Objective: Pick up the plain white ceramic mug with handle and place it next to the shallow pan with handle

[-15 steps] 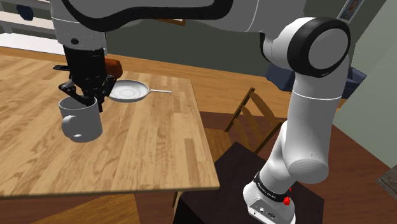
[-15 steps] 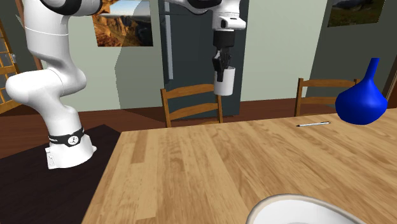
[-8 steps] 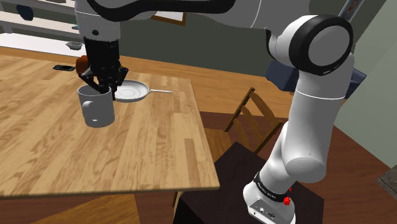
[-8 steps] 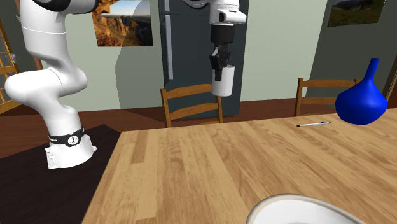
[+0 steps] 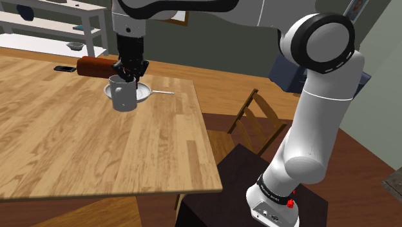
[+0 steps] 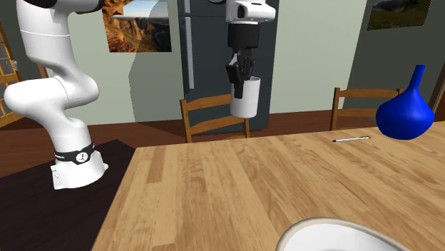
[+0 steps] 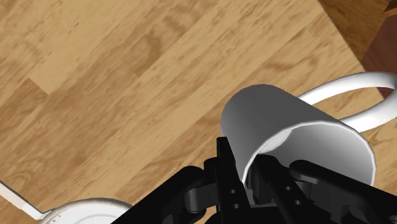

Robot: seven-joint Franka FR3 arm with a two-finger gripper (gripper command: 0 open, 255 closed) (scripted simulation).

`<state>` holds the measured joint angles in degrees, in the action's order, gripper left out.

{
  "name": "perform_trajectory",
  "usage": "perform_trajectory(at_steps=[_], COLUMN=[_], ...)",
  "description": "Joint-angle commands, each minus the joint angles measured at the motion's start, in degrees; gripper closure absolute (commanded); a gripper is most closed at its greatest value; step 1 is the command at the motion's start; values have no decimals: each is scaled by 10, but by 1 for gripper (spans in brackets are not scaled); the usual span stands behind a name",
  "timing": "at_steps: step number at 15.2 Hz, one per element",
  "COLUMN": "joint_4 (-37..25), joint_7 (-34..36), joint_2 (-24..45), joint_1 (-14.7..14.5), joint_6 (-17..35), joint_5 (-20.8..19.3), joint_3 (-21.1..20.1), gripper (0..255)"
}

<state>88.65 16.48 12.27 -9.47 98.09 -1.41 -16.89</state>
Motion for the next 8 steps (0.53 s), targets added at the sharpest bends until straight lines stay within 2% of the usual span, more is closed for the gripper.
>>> perform_trajectory(at_steps=[1,8], joint_4=[-2,-31], joint_7=[-26,-111], joint_2=[2,21], joint_1=[15,66], joint_6=[0,-12], joint_5=[0,0], joint_3=[10,43], gripper=[255,255])
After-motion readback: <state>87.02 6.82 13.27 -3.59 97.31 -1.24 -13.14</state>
